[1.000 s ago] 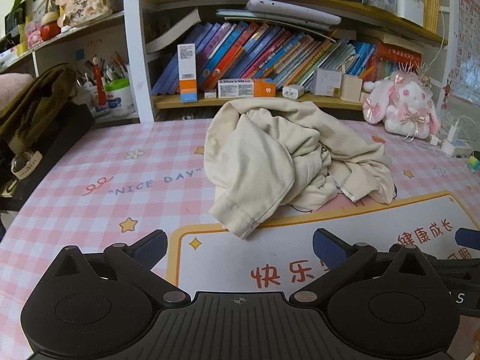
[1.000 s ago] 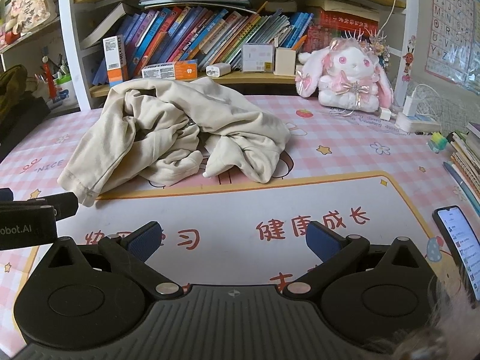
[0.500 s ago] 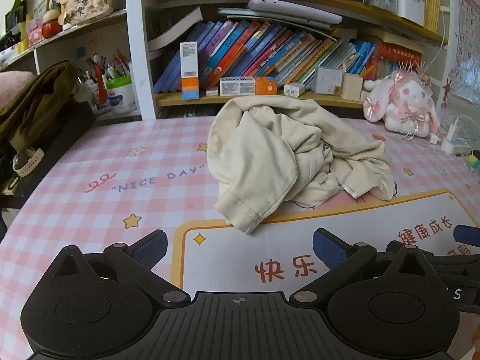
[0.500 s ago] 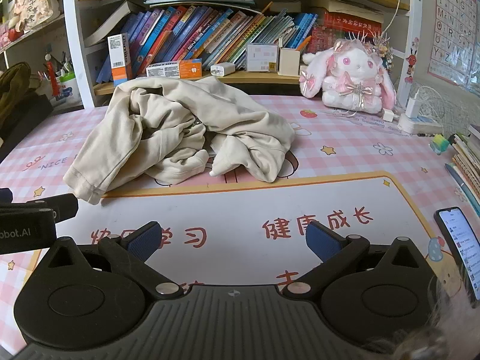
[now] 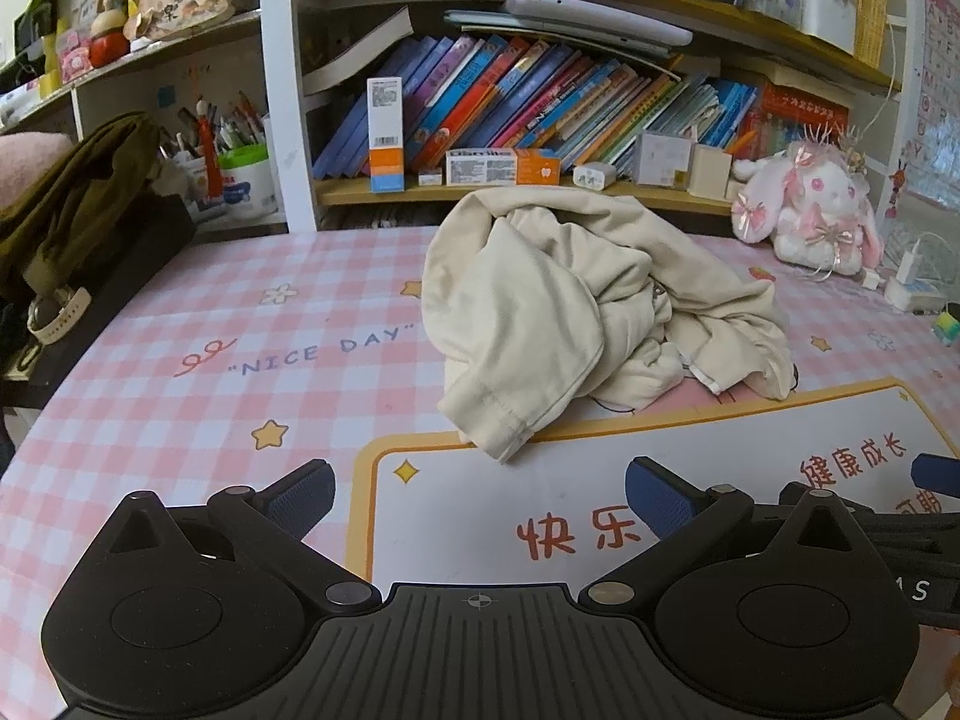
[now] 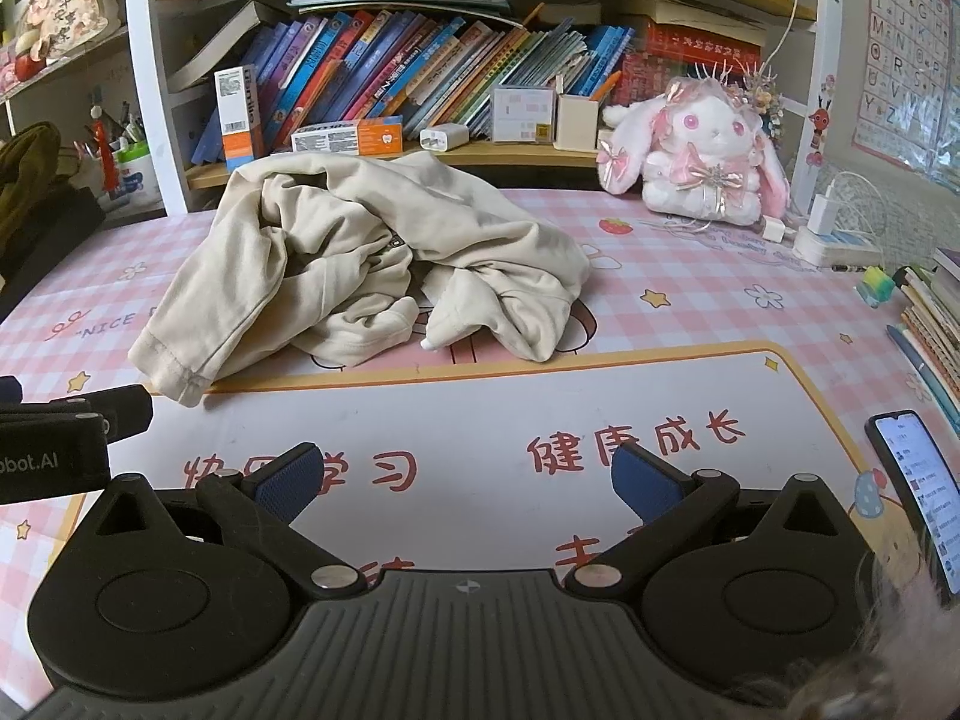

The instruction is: Fold clothes

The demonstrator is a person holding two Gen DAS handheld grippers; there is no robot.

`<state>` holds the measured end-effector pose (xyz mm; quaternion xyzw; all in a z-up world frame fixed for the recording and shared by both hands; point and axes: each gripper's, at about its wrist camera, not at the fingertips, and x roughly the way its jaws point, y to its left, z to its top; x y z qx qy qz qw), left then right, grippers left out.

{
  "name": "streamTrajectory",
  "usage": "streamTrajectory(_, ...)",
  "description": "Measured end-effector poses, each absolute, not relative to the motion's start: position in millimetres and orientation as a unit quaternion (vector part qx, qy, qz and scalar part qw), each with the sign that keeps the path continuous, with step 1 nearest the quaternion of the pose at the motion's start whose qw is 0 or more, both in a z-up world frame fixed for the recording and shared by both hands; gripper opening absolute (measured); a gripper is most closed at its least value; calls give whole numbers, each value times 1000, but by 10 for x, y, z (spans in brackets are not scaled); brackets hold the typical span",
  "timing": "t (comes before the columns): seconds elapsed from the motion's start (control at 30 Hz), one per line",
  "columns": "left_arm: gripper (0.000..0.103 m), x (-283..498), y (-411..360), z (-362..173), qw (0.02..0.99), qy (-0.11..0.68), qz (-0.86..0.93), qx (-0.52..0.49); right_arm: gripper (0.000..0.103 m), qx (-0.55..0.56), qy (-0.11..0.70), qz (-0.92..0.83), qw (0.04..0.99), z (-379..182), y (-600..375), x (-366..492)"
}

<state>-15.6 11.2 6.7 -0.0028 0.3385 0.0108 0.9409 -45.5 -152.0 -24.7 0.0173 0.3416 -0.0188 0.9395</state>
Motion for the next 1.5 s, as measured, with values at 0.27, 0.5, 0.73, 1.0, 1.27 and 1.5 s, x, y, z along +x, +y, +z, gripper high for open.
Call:
streamTrajectory(0.27, 103, -151, 139, 67, 940, 341, 10, 0, 103, 18, 341, -19, 940, -246, -1510, -468)
streamTrajectory(0.5, 103, -148, 167, 47, 938, 345, 10, -1, 103, 18, 341, -20, 940, -248, -1494, -468)
streamTrajectory(0.73, 103, -130, 200, 35, 936, 351, 1, -2, 103, 19, 342, -22, 939, -251, -1449, -464)
streamTrajectory(1.0, 103, -97, 259, 19, 932, 361, -19, -14, 103, 23, 346, -25, 938, -256, -1425, -455)
streamTrajectory(1.27, 103, -43, 328, -22, 926, 375, -28, -21, 103, 27, 350, -31, 936, -249, -1377, -433)
streamTrajectory(1.5, 103, 11, 354, -57, 927, 371, -48, -30, 103, 31, 350, -37, 935, -231, -1344, -404)
